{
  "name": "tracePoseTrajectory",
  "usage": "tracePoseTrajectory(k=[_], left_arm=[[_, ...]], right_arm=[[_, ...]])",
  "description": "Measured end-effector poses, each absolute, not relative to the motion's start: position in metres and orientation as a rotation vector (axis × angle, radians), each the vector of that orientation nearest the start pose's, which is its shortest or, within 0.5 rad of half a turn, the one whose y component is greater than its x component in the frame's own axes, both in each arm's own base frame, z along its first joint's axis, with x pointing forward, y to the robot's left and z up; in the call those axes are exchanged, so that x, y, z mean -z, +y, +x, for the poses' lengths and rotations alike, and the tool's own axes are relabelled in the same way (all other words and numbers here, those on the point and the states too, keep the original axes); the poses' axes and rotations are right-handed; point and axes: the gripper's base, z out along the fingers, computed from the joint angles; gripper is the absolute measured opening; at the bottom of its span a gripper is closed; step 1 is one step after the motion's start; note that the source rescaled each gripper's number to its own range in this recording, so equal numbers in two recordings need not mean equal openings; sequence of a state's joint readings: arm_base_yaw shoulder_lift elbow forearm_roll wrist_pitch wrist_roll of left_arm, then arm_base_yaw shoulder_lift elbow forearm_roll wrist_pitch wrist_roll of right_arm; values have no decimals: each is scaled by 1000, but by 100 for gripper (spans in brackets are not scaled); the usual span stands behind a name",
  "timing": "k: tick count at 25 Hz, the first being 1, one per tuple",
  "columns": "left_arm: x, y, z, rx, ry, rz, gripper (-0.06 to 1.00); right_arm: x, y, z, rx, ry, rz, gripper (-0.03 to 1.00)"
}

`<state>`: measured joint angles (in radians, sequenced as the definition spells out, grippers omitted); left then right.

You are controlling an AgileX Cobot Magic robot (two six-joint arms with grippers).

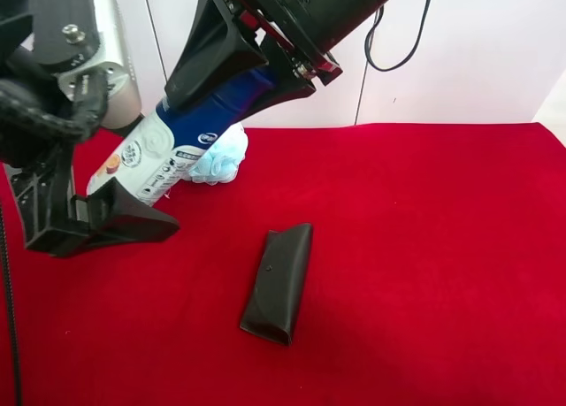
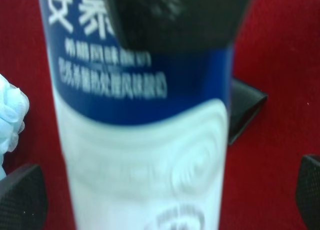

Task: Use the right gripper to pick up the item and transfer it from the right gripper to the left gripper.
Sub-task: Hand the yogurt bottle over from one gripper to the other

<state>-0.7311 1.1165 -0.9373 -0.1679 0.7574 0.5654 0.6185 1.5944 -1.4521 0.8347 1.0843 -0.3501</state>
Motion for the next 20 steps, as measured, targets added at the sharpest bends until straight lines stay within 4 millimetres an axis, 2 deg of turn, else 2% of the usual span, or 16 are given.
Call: tracePoseTrajectory(k=[7,9,10,11,14,17,20], left_arm=[[-320,-159,162,268,2003,1396,100],[-320,-159,162,268,2003,1396,93],[-320,-159,162,268,2003,1396,86],[-320,-159,162,269,2004,1395,71],[-320,-159,162,261,2007,1397,0],[-320,-159,163,258,2006,1396,13],[-320,-159,163,257,2008,1397,12]], right_arm=[[-357,244,239,-1202,2417,-927,1],[-357,244,239,-1202,2417,-927,1],[-357,244,239,-1202,2417,-927,1],[-357,244,239,-1202,2417,-927,1],[-357,244,239,-1209,2420,-932,1],[-357,244,239,-1208,2418,-933,1],[-357,244,239,-1208,2418,-933,1]])
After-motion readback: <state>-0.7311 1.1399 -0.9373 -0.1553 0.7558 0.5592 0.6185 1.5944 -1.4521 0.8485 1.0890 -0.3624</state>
